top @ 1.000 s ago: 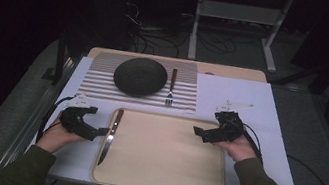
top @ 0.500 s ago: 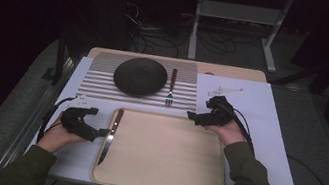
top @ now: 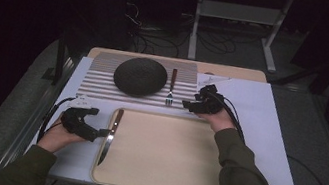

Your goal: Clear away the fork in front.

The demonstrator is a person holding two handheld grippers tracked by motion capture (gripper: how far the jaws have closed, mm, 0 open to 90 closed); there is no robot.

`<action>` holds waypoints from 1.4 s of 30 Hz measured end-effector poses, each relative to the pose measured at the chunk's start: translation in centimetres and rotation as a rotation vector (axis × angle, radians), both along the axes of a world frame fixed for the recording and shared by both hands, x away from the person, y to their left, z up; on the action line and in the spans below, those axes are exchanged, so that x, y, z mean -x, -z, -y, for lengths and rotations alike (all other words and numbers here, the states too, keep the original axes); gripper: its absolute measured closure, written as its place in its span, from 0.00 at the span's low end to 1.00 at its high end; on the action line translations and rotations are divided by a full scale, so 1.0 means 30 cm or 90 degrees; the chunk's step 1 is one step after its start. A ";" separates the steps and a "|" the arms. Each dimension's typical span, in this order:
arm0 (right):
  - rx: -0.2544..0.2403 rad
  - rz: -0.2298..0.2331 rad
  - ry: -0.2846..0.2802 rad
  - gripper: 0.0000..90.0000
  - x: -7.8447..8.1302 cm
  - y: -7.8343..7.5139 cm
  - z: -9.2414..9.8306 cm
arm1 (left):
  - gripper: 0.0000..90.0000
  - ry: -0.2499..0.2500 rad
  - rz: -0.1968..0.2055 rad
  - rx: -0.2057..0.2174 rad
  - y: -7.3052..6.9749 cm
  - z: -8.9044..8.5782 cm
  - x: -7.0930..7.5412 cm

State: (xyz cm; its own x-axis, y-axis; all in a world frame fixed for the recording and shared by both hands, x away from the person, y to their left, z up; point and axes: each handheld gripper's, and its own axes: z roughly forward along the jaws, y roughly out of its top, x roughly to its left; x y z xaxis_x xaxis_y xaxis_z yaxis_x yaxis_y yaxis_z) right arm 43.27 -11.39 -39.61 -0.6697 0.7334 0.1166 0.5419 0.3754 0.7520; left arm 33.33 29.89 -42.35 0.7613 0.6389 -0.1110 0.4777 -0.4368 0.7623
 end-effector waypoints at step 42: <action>0.107 -0.053 -0.038 0.99 -0.281 0.117 -0.303 | 0.00 0.024 0.011 0.024 -0.007 0.003 0.007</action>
